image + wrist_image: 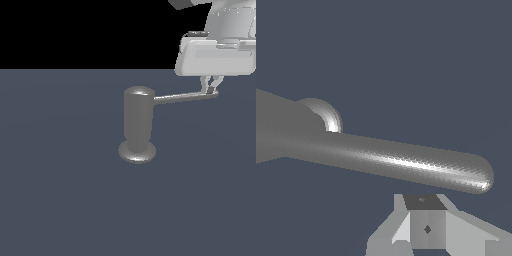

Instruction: Turn on the faucet by rotating a designated handle.

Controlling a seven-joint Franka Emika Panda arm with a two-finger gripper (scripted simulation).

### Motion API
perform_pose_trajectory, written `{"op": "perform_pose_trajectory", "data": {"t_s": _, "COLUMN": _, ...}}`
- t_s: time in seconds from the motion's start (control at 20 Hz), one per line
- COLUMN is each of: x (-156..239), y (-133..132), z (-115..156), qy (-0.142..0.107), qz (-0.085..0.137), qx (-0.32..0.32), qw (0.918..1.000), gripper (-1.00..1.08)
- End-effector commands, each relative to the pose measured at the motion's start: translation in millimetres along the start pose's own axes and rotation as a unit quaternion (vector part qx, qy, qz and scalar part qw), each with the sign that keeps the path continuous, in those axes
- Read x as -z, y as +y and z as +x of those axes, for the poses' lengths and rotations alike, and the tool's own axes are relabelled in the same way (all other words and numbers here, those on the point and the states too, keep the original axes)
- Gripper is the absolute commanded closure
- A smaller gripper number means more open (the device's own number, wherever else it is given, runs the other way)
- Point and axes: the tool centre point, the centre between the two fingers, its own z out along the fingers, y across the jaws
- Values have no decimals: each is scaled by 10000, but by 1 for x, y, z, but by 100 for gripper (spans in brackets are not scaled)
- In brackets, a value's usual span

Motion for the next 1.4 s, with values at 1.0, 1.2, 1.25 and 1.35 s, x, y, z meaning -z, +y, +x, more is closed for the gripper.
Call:
{"op": "perform_pose_trajectory", "data": {"t_s": 1.0, "x": -6, "y": 2, "z": 62, "qy": -43, "qz": 15, "qx": -32, "qw": 10000, "gripper": 108}}
{"op": "perform_pose_trajectory", "data": {"t_s": 1.2, "x": -8, "y": 2, "z": 74, "qy": -55, "qz": 14, "qx": -50, "qw": 10000, "gripper": 108}}
{"op": "perform_pose_trajectory", "data": {"t_s": 1.25, "x": -8, "y": 2, "z": 77, "qy": -57, "qz": 14, "qx": -54, "qw": 10000, "gripper": 108}}
{"op": "perform_pose_trajectory", "data": {"t_s": 1.35, "x": -9, "y": 2, "z": 83, "qy": -63, "qz": 14, "qx": -63, "qw": 10000, "gripper": 108}}
